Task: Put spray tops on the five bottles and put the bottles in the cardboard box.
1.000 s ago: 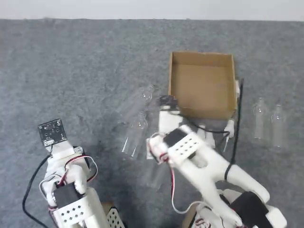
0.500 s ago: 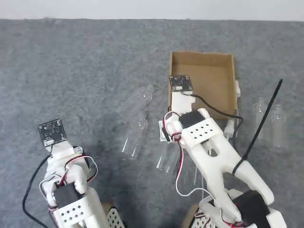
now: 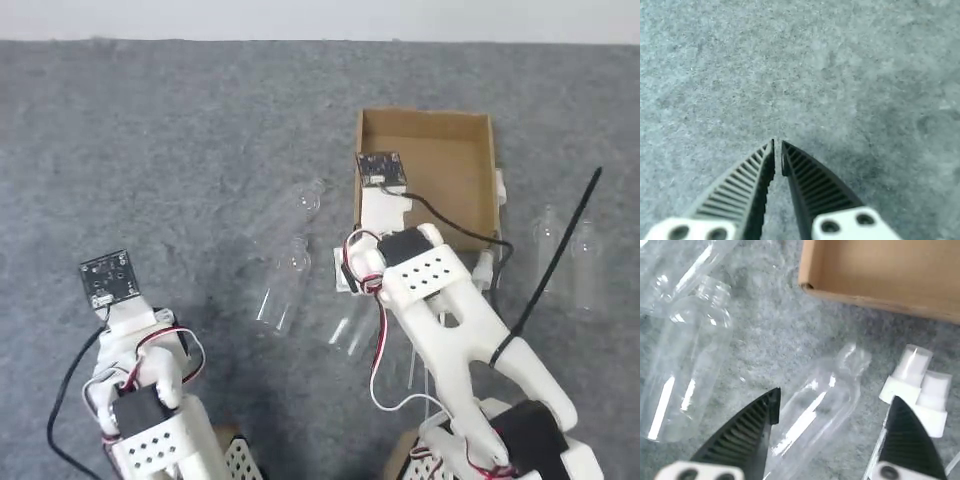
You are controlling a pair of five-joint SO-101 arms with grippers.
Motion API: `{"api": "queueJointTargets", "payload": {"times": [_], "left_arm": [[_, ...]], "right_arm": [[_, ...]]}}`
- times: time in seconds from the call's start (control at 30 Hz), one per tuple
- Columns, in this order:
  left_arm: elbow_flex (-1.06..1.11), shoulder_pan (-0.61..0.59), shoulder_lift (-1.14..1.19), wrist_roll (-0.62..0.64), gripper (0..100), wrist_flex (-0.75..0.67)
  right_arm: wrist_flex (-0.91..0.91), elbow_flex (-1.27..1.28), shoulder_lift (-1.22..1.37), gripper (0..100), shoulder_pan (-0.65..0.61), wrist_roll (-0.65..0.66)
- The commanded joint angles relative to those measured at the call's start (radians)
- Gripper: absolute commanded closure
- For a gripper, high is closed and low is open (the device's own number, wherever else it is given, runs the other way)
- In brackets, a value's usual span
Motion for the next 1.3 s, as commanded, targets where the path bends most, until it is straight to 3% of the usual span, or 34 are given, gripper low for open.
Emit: {"api": "queueJointTargets", "payload": {"times": [0.0,0.2,0.57,0.8,1.07,1.27], "left_arm": [[-0.007,-0.005,-0.015,-0.003,98,-0.025],[-0.007,-0.005,-0.015,-0.003,98,-0.025],[-0.007,-0.005,-0.015,-0.003,98,-0.025],[-0.007,-0.005,-0.015,-0.003,98,-0.025],[-0.007,-0.005,-0.015,-0.003,98,-0.025],[-0.007,-0.005,-0.015,-0.003,98,-0.025]], "right_arm": [[0.038,-0.104,-0.045,76.6,0.002,0.002],[0.084,-0.094,-0.030,77.1,-0.114,-0.218],[0.030,0.058,-0.019,77.1,-0.124,-0.224],[-0.165,0.170,-0.019,77.1,-0.125,-0.216],[-0.179,0.187,0.027,76.8,-0.127,-0.216],[-0.170,0.152,0.120,70.7,-0.125,-0.216]]}}
